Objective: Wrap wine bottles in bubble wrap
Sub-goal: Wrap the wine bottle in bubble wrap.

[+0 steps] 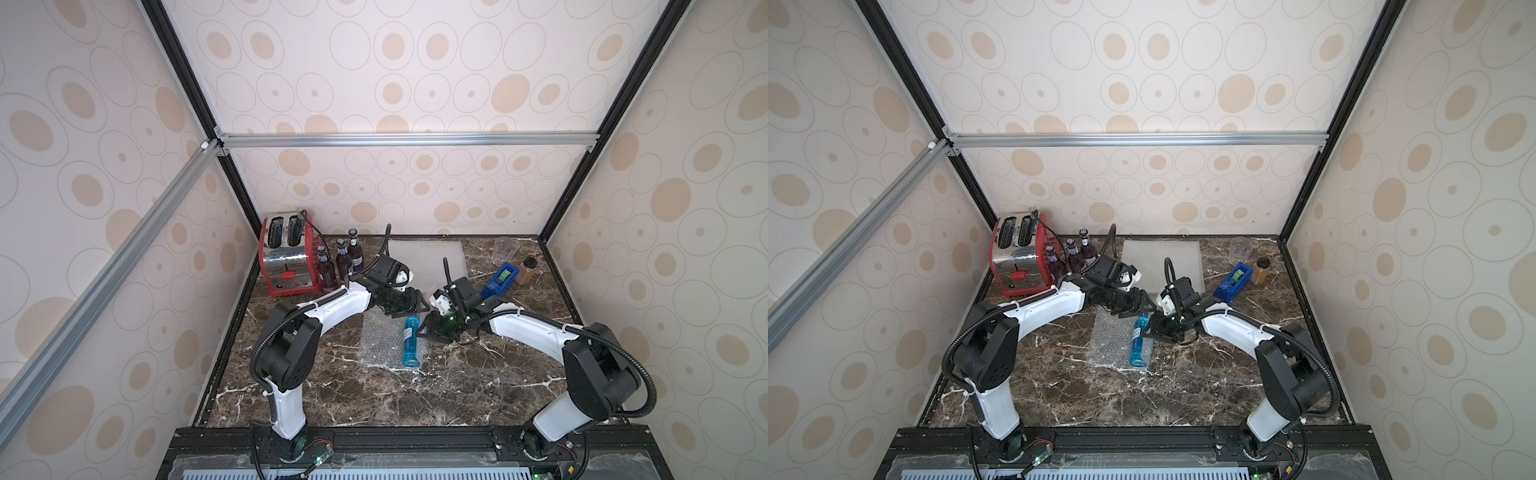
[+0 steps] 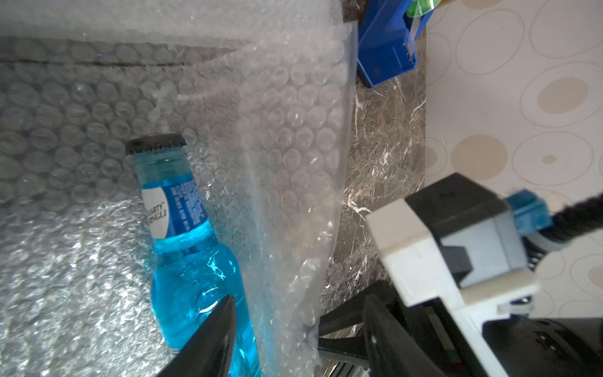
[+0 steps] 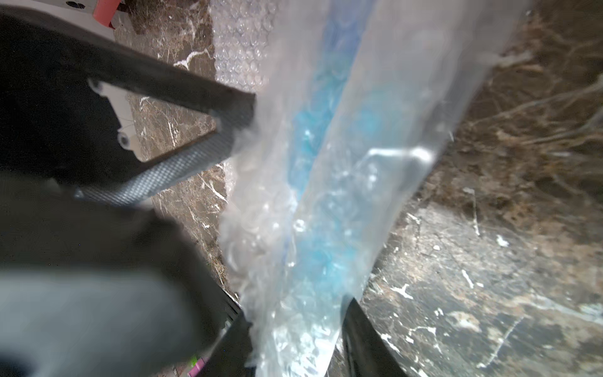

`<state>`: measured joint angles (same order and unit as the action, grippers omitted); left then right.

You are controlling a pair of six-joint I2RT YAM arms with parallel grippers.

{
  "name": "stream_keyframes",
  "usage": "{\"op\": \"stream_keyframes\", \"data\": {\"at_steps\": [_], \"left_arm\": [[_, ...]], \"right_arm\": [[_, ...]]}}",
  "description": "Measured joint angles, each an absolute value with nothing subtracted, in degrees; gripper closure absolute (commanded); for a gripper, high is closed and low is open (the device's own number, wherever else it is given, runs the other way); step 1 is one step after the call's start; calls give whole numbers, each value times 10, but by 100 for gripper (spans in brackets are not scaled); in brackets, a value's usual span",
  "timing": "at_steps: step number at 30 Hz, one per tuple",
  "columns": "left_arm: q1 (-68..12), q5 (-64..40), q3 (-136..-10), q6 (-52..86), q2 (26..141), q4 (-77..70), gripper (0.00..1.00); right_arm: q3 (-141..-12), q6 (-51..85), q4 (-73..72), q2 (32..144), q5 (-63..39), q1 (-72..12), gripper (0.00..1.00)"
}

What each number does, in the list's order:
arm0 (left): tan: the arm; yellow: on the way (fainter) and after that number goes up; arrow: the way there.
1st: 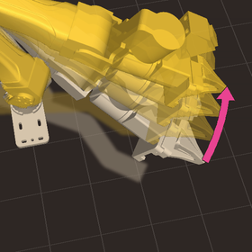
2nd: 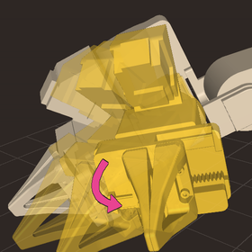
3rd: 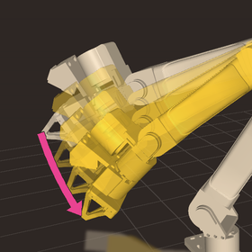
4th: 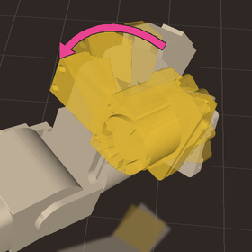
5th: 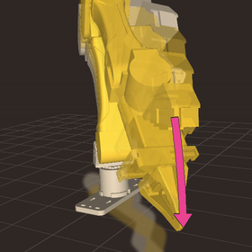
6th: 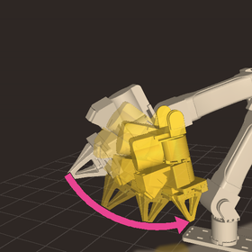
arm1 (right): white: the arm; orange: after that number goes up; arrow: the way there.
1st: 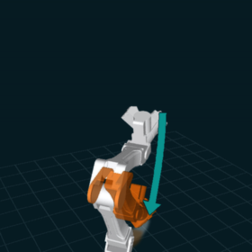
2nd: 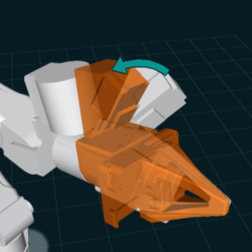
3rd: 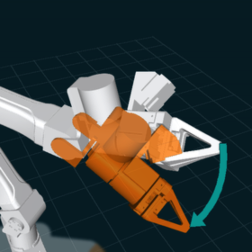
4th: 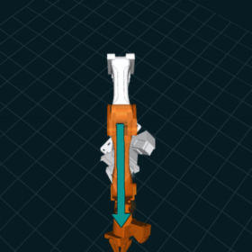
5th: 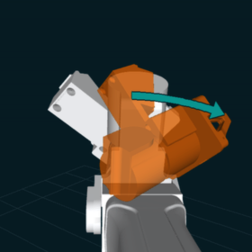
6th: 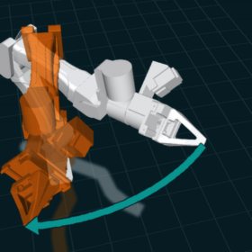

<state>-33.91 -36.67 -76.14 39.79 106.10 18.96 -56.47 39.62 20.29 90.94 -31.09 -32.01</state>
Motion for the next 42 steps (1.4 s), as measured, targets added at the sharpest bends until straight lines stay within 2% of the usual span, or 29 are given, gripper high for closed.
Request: {"op": "stream_keyframes", "data": {"at_steps": [5, 9, 13, 17, 22, 26, 28, 32, 35, 42], "left_arm": [[-340, -355, -757, 391, 1067, 195, 54], [-340, -350, -754, 385, 1067, 196, 75], [-340, -345, -751, 381, 1067, 198, 77], [-340, -345, -740, 382, 1068, 192, 71], [-340, -357, -737, 383, 1077, 185, 48], [-340, -372, -736, 383, 1077, 172, 40], [-340, -377, -735, 381, 1077, 167, 40], [-341, -375, -733, 378, 1077, 165, 50], [-342, -370, -733, 373, 1077, 169, 63], [-342, -365, -733, 361, 1077, 176, 99]], "right_arm": [[-570, 396, 204, 909, -310, -327, 57], [-570, 396, 204, 910, -310, -334, 57], [-570, 396, 200, 910, -313, -338, 59], [-570, 396, 197, 910, -313, -341, 60], [-574, 396, 195, 912, -314, -342, 62], [-578, 396, 192, 920, -315, -342, 62], [-579, 396, 190, 922, -315, -342, 62], [-581, 396, 188, 927, -316, -345, 64], [-583, 396, 187, 928, -317, -347, 65], [-590, 395, 184, 933, -318, -349, 66]]}}
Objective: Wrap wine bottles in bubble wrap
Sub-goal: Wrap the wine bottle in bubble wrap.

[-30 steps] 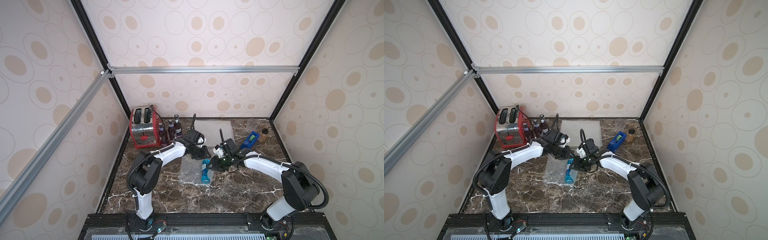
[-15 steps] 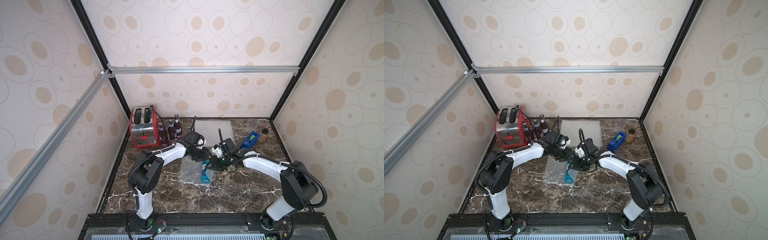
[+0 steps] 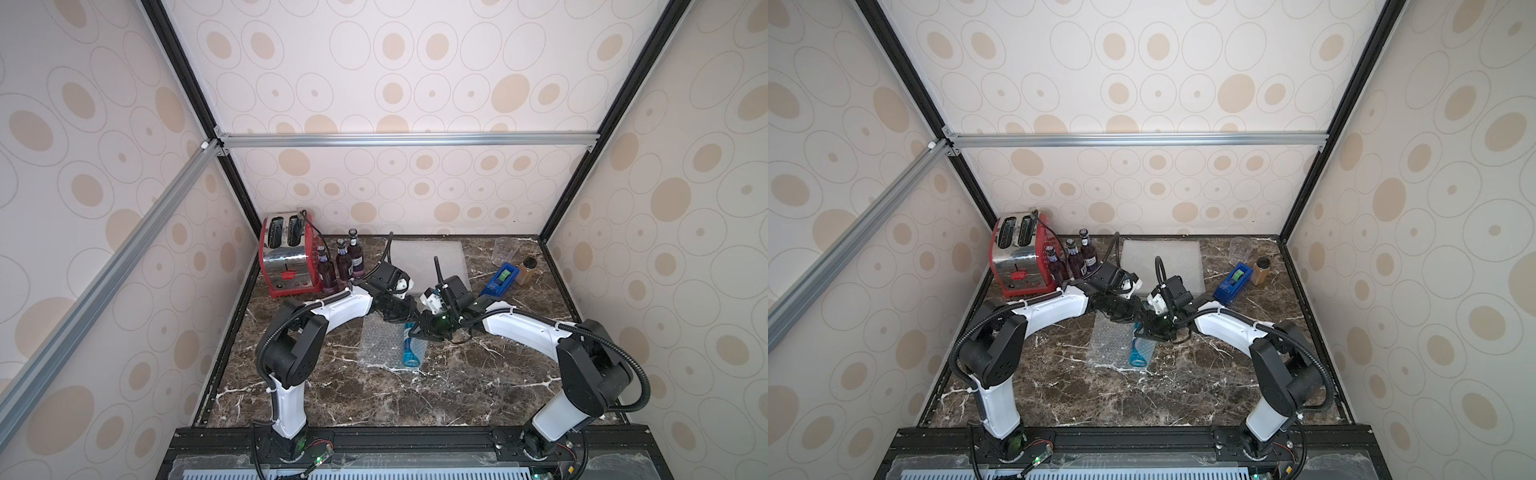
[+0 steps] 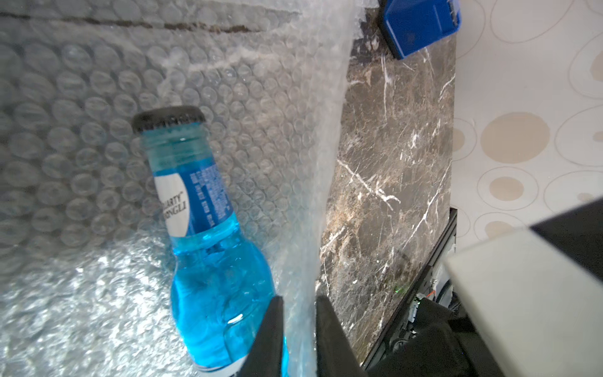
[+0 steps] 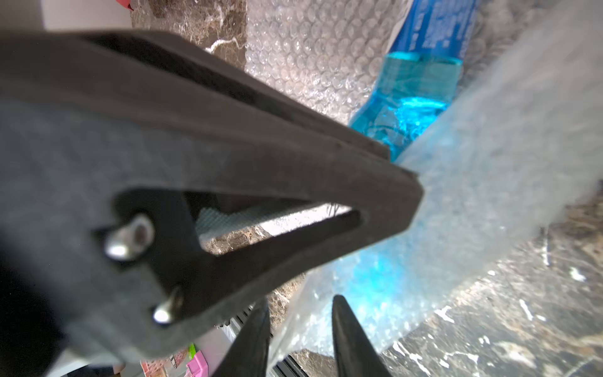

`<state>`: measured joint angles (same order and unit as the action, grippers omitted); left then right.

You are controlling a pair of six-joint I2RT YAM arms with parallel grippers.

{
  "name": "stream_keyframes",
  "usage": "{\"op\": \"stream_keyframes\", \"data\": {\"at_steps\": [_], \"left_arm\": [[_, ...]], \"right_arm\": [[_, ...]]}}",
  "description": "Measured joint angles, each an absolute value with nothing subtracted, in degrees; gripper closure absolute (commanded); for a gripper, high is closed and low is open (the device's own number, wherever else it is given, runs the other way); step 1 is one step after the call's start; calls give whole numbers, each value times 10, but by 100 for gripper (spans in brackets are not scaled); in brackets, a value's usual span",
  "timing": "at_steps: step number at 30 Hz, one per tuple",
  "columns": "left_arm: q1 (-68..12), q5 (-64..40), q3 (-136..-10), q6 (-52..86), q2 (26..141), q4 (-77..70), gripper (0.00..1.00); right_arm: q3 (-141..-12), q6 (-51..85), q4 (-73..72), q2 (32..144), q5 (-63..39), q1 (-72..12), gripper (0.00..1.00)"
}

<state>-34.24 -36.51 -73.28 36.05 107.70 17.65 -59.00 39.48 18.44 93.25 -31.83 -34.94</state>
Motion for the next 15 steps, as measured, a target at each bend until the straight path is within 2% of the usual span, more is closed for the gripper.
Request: {"op": "stream_keyframes", "data": {"at_steps": [8, 15], "left_arm": [[-336, -342, -707, 350, 1059, 186, 100], [-322, -314, -653, 347, 986, 189, 100]], "right_arm": [[-593, 392, 196, 933, -314, -355, 63], [-592, 380, 250, 886, -279, -356, 52]]}}
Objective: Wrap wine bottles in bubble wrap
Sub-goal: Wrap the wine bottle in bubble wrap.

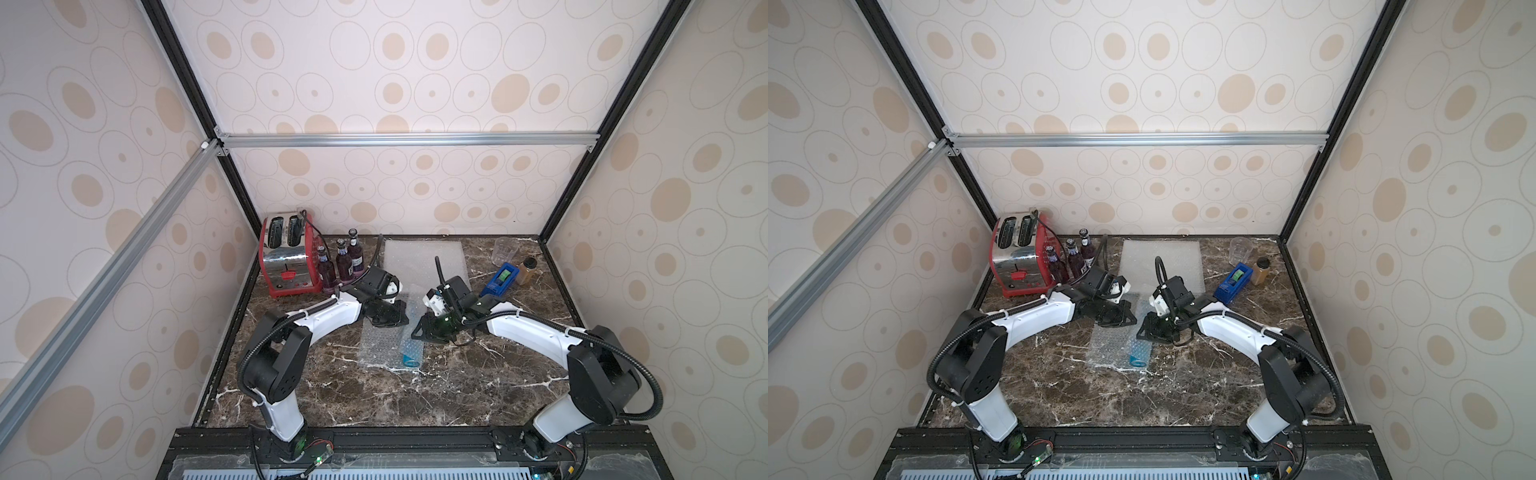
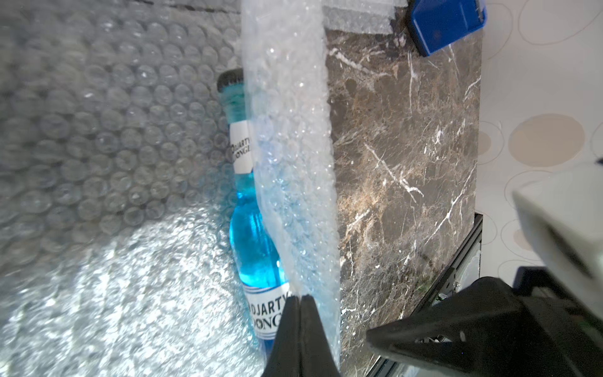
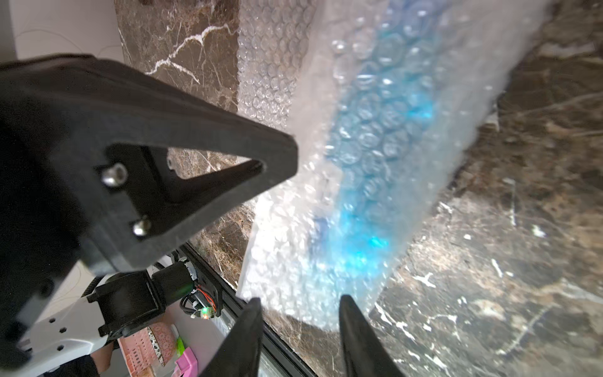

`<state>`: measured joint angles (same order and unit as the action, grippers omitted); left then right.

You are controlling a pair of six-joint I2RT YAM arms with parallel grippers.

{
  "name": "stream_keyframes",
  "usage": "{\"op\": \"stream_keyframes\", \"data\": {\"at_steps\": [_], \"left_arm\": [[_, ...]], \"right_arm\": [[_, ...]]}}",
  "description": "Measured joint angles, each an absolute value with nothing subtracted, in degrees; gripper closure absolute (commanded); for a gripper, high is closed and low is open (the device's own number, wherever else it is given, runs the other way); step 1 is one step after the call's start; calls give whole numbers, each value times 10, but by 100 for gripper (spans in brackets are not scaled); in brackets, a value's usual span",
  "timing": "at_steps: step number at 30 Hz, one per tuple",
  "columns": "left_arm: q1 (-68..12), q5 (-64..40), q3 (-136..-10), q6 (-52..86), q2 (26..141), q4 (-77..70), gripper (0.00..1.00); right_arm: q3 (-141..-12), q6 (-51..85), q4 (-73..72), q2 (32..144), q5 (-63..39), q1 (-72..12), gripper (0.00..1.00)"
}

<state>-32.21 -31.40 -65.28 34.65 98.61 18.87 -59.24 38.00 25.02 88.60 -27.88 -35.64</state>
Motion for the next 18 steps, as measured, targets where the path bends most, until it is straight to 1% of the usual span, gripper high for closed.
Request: {"op": "stream_keyframes", "data": {"at_steps": [4, 9, 12, 18], "left_arm": [[-318, -299, -632, 346, 972, 183, 100], [-315, -286, -604, 351, 975, 166, 100], [-315, -279, -601, 354, 985, 161, 100], [-315, -275, -577, 364, 988, 132, 100]], "right_arm": [[-591, 385, 266, 863, -236, -357, 45], [-580, 404, 276, 862, -169, -372, 35], [-580, 414, 276, 873, -146, -386, 32], [-581, 428, 269, 924, -126, -411, 29]]}}
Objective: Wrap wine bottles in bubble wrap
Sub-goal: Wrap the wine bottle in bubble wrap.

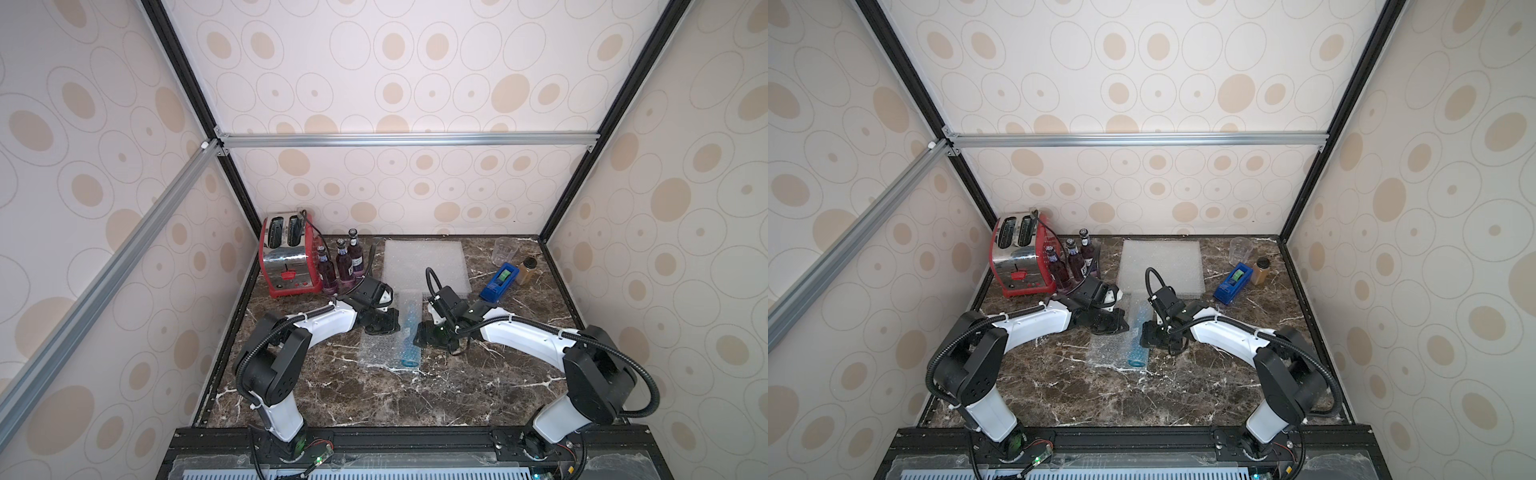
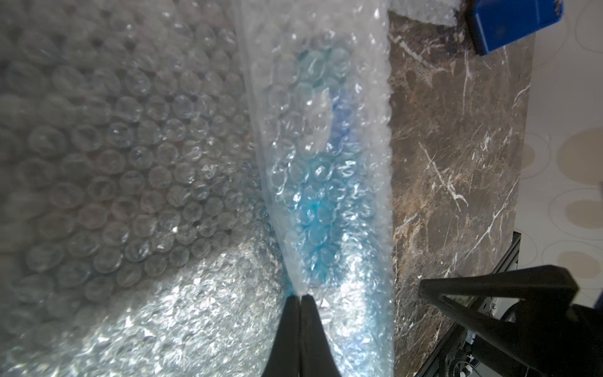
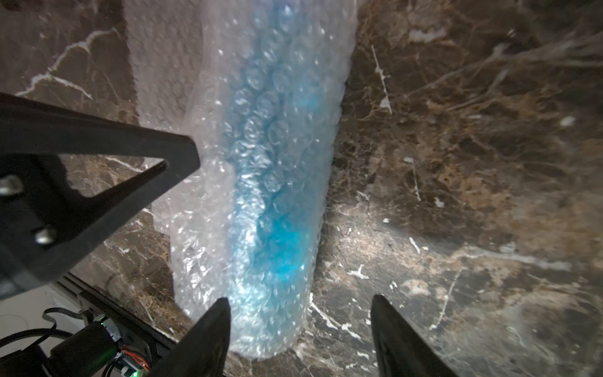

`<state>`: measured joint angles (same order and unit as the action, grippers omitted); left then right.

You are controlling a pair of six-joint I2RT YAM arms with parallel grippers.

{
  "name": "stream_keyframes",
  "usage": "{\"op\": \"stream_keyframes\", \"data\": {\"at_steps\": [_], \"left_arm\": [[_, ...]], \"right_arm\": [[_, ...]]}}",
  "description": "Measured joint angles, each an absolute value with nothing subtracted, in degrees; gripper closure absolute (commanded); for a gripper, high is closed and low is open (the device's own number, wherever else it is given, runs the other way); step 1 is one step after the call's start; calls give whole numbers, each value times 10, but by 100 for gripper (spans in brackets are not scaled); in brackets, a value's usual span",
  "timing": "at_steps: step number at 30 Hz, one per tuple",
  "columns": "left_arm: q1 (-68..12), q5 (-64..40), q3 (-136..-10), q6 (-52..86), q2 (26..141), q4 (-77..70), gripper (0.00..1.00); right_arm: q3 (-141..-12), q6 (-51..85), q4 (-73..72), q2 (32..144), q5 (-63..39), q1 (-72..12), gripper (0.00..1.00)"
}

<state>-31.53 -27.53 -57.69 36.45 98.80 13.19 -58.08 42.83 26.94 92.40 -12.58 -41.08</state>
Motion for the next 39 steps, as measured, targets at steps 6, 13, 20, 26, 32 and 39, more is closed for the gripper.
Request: {"op": "stream_keyframes", "data": {"at_steps": [6, 13, 20, 26, 32, 39], "left_arm": [[-315, -268, -571, 370, 993, 121, 100], [-313, -256, -555, 377, 994, 112, 100], [-305, -244, -540, 381, 995, 110, 100], [-303, -256, -538, 387, 1019, 99, 100], [-302, -270, -543, 392, 1027, 95, 100], [-301, -279, -546, 396, 1032, 93, 100]], "right_arm": [[-600, 439, 246, 964, -135, -424, 29], [-623, 444, 225, 998, -158, -432, 36], [-629, 445, 208, 1014, -178, -435, 42], [-630, 445, 203, 1018, -185, -437, 35], [-628, 448, 207, 1017, -183, -438, 31], [-625, 458, 201, 1017, -181, -445, 29]]}}
